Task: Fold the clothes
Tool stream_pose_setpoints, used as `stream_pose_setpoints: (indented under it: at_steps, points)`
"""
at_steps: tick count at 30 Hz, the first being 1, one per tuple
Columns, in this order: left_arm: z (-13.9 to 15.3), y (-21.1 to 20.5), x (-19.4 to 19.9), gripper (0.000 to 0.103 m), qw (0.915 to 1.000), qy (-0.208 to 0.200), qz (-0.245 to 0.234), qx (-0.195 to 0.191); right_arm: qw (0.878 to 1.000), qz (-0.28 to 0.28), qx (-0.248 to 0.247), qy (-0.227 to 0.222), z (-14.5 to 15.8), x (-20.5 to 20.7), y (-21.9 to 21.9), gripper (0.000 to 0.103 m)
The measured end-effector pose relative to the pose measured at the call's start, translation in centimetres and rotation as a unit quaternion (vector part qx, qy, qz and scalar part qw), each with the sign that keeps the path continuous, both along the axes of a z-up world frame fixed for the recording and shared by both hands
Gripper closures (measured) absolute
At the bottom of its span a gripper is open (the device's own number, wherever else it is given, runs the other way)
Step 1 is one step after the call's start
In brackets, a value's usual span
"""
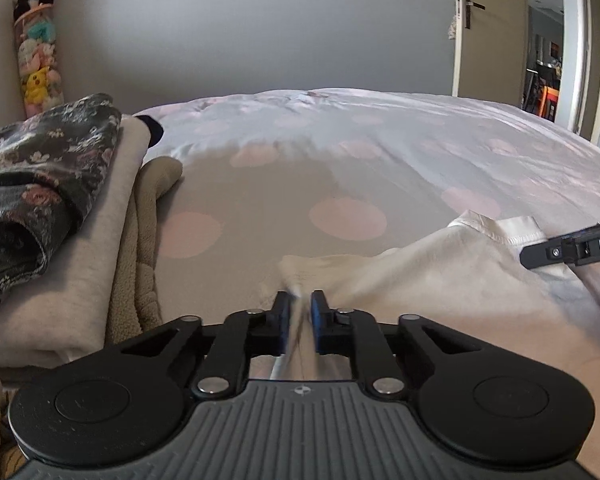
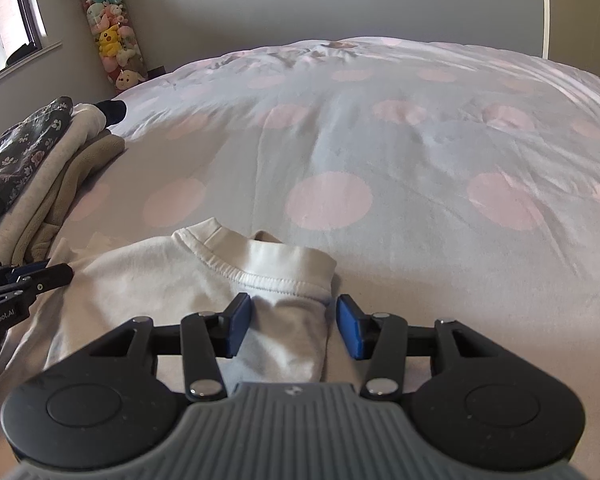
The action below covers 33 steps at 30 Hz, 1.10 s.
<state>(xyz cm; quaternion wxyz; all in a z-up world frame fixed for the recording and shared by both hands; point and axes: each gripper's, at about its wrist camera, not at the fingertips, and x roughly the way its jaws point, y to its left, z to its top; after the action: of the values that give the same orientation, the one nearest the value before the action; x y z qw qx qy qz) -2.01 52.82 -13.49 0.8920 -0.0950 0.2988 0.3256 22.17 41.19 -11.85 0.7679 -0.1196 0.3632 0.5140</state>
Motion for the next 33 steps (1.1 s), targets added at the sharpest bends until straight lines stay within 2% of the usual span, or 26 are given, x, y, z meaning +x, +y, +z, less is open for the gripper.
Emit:
stream_pose_setpoints:
  at_steps: [4,5,6,8,9,12,15,18,22,25,27,28,30,32,33]
  points:
    - [0.5,-0.6,0.1,0.103,0.9999,0.000,-0.010,0.012,1.000,-0.009,0.008,0.004,0.3,0.4,-0.1,0.053]
    - [0.6,-0.7,0.1,0.103,0.9998,0.000,-0.012,0.015,1.000,-0.011,0.013,0.007,0.4,0.5,-0.2,0.057]
    - [0.7,-0.9,0.1,0.103,0.9997,0.000,-0.014,0.018,1.000,-0.013,0.018,0.009,0.5,0.5,-0.4,0.076]
    - [0.9,-1.2,0.1,0.103,0.9995,-0.001,-0.019,0.024,0.999,-0.014,0.029,0.003,0.8,0.3,-0.7,0.079]
    - [1.0,-1.3,0.2,0.103,0.9994,-0.001,-0.021,0.027,0.999,-0.013,0.034,-0.001,1.0,0.1,-0.9,0.086]
    - [2.2,-1.7,0.1,0.103,0.9987,-0.019,-0.032,0.035,0.998,-0.019,0.047,-0.021,1.8,-0.4,-1.5,0.089]
    - [3.0,-1.8,0.4,0.103,0.9977,-0.037,-0.044,0.037,0.997,-0.033,0.062,-0.026,2.2,-0.4,-2.4,0.089]
    - [2.3,-0.9,1.3,0.103,0.9982,-0.033,-0.046,0.021,0.997,-0.047,0.057,-0.023,1.9,0.2,-2.6,0.089]
    - [0.1,1.5,1.6,0.103,0.9985,-0.025,-0.038,-0.031,0.997,-0.051,0.047,-0.015,0.8,0.7,-2.1,0.089]
    - [-0.8,2.3,1.6,0.103,0.9976,-0.014,-0.045,-0.051,0.998,-0.048,0.031,-0.015,-0.2,0.9,-1.5,0.088]
    - [-0.6,2.9,1.2,0.100,0.9965,-0.026,-0.040,-0.069,0.998,-0.052,0.020,-0.012,-0.7,1.1,-1.5,0.079]
    - [-0.3,3.2,0.9,0.095,0.9960,-0.033,-0.035,-0.075,0.998,-0.057,0.020,-0.010,-0.7,1.2,-1.8,0.077]
    - [0.2,3.6,0.1,0.094,0.9961,-0.042,-0.023,-0.075,0.998,-0.067,0.018,-0.010,-0.6,1.4,-2.4,0.070]
    - [0.7,4.0,-0.7,0.091,0.9957,-0.051,-0.013,-0.077,0.997,-0.074,0.018,-0.012,-0.1,1.3,-3.2,0.068]
    - [0.9,4.1,-1.0,0.087,0.9952,-0.054,-0.009,-0.082,0.997,-0.075,0.020,-0.011,0.1,1.2,-3.7,0.068]
